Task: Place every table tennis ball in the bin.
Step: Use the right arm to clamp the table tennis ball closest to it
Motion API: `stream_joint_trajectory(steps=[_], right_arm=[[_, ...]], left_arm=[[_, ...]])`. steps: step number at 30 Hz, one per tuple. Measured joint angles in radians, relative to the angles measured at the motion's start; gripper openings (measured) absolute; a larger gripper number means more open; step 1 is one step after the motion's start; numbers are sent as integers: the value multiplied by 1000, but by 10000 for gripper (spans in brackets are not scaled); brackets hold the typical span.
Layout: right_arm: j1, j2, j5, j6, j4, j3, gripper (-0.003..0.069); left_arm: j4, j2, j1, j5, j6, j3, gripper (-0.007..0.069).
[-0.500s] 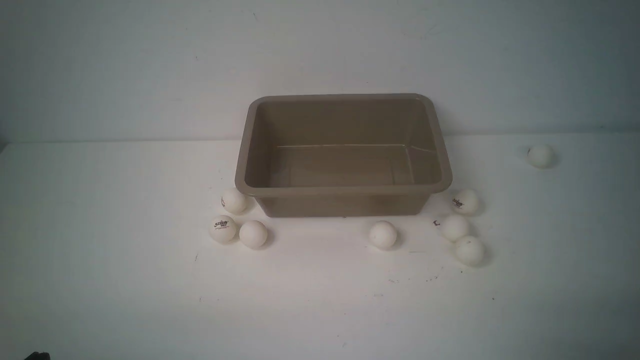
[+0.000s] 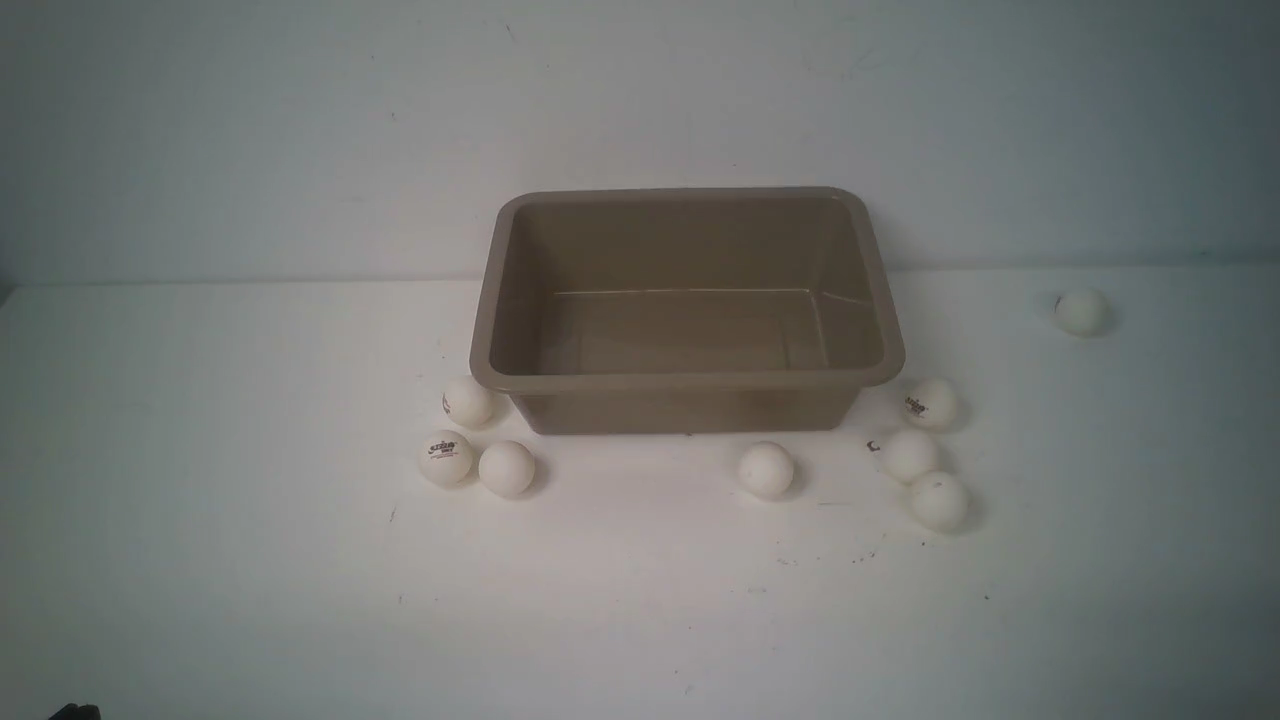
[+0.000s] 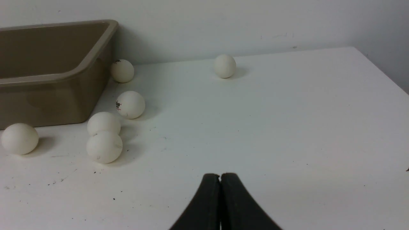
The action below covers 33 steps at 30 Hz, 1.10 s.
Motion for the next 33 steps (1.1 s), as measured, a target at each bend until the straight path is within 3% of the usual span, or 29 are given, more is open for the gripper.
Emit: stream_joint_trajectory(steps=[9, 16, 24, 27, 33], right_arm=[[0, 0, 0, 0, -1, 0, -16], [0, 0, -1, 0, -11, 0, -16], [0, 0, -20, 4, -15, 2, -16], [0, 0, -87, 46, 55, 11, -16], [0, 0, -421, 150, 322, 11, -16]], left_arm=[[2, 0, 0, 0, 0, 0, -14], [126, 0, 0, 0, 28, 0, -14], [129, 0, 0, -10, 20, 0, -14], [46, 0, 0, -63, -28, 0, -14], [-298, 0, 0, -232, -202, 0, -14]])
